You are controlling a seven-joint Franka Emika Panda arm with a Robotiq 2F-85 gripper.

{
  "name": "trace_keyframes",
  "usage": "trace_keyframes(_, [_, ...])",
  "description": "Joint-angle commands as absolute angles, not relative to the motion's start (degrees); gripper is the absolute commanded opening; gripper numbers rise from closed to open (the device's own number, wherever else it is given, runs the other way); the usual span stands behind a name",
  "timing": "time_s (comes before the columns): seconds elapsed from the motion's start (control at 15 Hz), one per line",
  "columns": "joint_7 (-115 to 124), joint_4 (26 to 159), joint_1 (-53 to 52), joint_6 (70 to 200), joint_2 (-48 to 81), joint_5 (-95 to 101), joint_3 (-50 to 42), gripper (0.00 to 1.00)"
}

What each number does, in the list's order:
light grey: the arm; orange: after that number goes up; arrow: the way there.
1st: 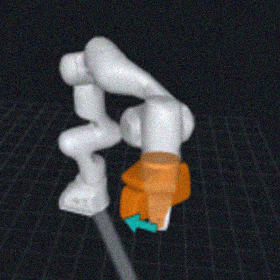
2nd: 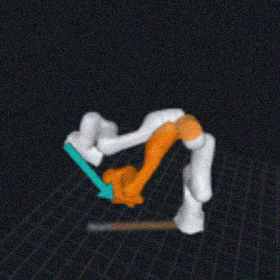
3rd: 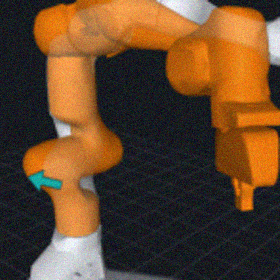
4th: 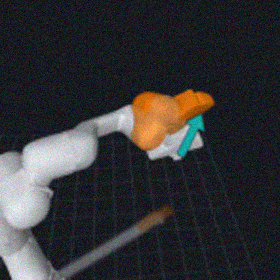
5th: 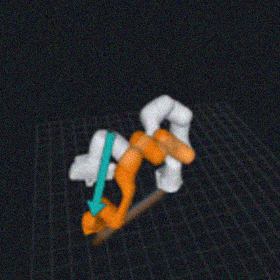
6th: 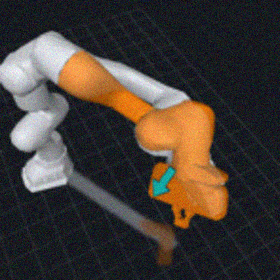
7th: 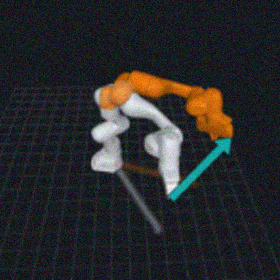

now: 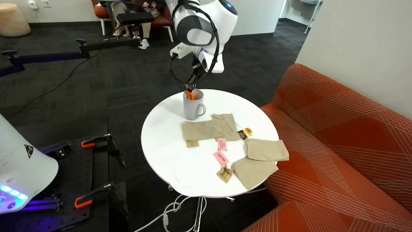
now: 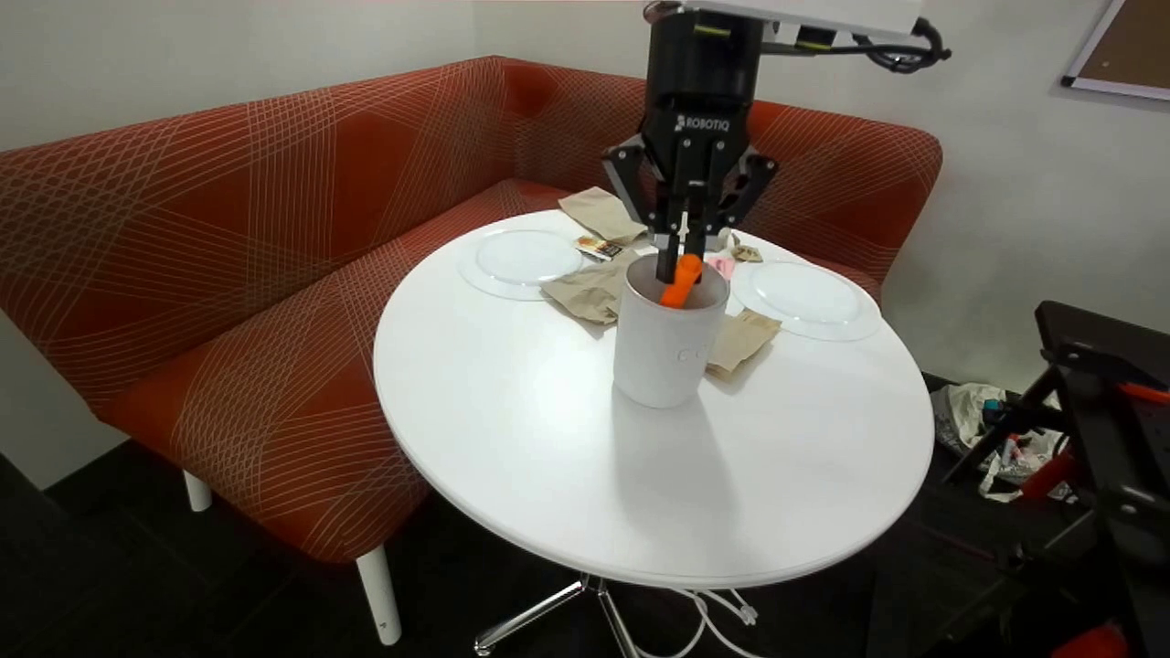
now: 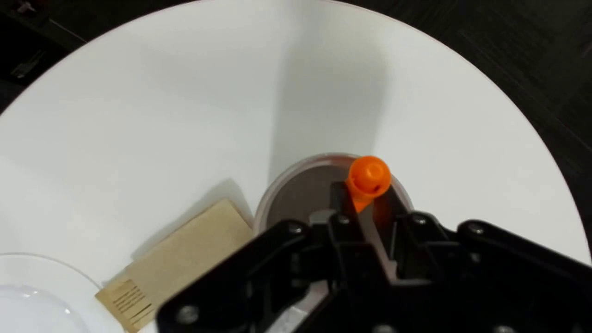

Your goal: Remove the orange marker from the white mug

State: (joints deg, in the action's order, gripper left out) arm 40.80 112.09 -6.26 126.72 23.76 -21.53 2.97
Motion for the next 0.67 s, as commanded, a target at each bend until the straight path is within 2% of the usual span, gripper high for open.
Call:
trace_keyframes(0.0, [42.36,117.02,-6.88,124.79,16.02,-21.03,2.57,0.05])
trace_keyframes(0.6, [46.29,125.9,-7.94,124.6,-0.57,-15.94,3.97,0.05])
